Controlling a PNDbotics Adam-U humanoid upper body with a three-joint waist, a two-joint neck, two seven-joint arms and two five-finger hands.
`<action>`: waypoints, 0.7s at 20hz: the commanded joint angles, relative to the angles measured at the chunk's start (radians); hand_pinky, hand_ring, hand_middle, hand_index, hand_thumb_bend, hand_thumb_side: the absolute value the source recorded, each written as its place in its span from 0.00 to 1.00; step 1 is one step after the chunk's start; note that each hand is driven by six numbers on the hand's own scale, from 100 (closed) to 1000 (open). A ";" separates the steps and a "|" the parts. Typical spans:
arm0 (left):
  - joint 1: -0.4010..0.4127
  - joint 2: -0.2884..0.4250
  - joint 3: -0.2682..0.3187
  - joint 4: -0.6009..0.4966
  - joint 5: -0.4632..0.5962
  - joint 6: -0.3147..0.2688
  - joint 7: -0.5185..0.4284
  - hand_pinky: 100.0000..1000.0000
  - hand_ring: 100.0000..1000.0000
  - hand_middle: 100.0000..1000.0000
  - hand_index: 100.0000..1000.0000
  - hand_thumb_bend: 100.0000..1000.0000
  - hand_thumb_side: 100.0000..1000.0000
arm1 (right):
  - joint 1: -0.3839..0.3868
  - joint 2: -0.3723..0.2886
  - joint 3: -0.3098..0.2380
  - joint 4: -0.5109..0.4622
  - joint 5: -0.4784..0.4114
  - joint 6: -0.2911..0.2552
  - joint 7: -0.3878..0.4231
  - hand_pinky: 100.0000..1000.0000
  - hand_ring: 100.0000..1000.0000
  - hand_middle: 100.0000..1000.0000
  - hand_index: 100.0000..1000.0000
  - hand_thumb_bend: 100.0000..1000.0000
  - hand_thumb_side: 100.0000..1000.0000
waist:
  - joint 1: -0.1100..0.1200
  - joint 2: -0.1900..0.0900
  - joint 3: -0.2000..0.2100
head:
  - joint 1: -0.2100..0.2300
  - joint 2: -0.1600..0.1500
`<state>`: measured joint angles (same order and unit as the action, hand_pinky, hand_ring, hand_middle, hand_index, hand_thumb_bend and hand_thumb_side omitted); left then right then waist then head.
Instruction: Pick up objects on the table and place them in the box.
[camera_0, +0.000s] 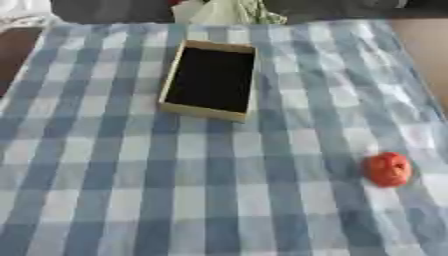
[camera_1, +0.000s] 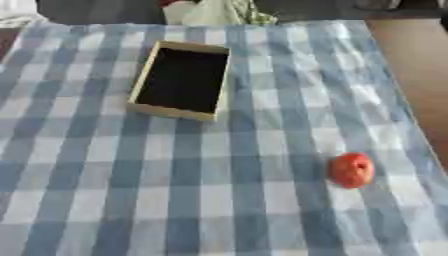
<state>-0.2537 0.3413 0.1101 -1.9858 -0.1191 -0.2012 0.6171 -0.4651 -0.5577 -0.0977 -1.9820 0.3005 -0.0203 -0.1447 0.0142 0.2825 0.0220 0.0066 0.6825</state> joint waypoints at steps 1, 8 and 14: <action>-0.002 0.013 0.007 -0.014 0.001 0.001 -0.004 0.72 0.73 0.65 0.80 0.51 0.62 | -0.005 -0.010 -0.009 -0.018 -0.008 -0.002 -0.004 0.58 0.67 0.54 0.79 0.00 0.73 | 0.001 -0.017 -0.001 | 0.000 -0.007; 0.001 0.024 0.010 -0.014 -0.003 0.001 -0.002 0.72 0.73 0.65 0.80 0.51 0.62 | -0.003 -0.083 0.000 -0.018 0.033 0.041 0.027 0.61 0.69 0.56 0.80 0.00 0.71 | -0.005 -0.020 -0.006 | 0.004 -0.003; 0.007 0.036 0.008 -0.014 -0.007 0.003 -0.004 0.72 0.73 0.65 0.80 0.51 0.62 | 0.005 -0.217 0.050 -0.018 0.115 0.114 0.104 0.65 0.72 0.59 0.80 0.00 0.69 | -0.014 -0.030 -0.013 | 0.012 0.002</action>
<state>-0.2445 0.3439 0.1103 -1.9858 -0.1208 -0.1997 0.6155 -0.4543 -0.7163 -0.0521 -1.9821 0.3947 0.0794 -0.0536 0.0008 0.2710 0.0098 0.0151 0.6833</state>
